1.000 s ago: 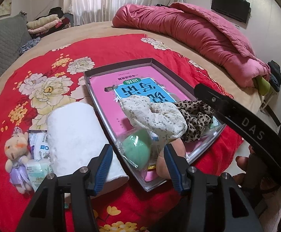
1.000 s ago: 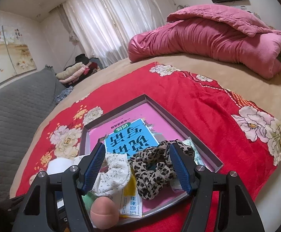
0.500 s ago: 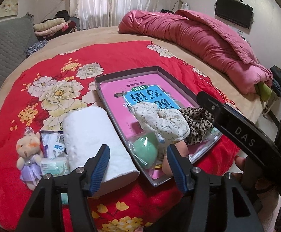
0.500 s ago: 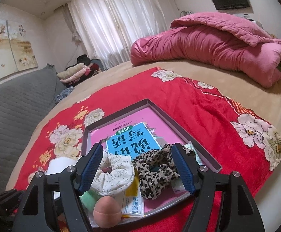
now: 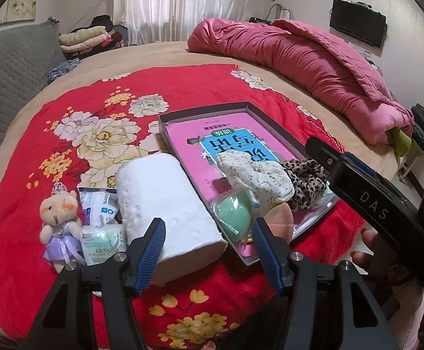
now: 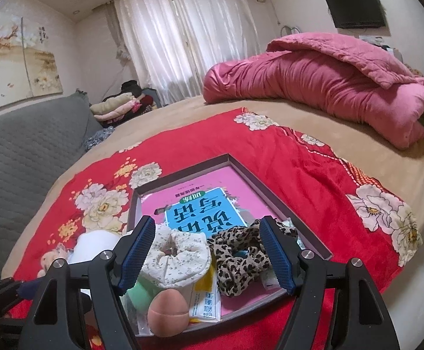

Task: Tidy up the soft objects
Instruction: 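Move both tools away from the tray back over the pile of soft items, then reach the left tool to the purple-dress teddy bear while the right reaches the green wipes packet, then grasp the purple-dress teddy bear with the left tool while the right grasps the green wipes packet, then carry the teddy bear with the left tool while the right carries the wipes packet to the tray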

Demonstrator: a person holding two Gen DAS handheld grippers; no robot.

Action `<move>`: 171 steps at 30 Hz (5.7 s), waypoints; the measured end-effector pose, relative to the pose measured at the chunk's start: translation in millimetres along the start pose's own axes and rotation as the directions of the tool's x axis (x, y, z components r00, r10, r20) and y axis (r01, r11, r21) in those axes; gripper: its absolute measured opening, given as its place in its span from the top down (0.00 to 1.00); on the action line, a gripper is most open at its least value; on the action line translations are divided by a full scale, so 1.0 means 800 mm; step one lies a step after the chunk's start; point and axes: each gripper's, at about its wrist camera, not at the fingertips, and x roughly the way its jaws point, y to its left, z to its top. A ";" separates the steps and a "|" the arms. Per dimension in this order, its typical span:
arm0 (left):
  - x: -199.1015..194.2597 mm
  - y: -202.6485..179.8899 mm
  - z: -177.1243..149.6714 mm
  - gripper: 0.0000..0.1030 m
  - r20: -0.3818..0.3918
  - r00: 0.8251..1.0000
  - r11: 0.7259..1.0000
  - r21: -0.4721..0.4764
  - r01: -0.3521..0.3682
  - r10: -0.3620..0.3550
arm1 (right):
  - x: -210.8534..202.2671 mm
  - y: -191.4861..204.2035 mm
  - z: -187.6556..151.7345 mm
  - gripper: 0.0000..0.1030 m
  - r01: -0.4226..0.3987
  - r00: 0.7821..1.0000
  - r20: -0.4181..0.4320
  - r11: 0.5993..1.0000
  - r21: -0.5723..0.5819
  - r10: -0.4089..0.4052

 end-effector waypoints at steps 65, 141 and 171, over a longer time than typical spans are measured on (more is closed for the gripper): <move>0.052 0.258 -0.071 0.41 -0.121 0.992 0.857 -0.515 -0.027 -0.041 | -0.034 0.223 -0.081 0.27 -0.278 0.959 -0.180 0.856 -0.437 0.219; -0.066 0.224 -0.054 0.82 0.283 0.948 0.892 -0.378 0.248 -0.144 | 0.001 0.229 -0.065 0.60 -0.226 0.971 -0.172 0.881 -0.416 0.168; 0.024 -0.009 0.011 0.82 0.115 0.923 0.911 -0.158 0.381 -0.367 | -0.005 -0.004 0.006 0.60 0.087 0.996 -0.028 0.993 -0.084 -0.089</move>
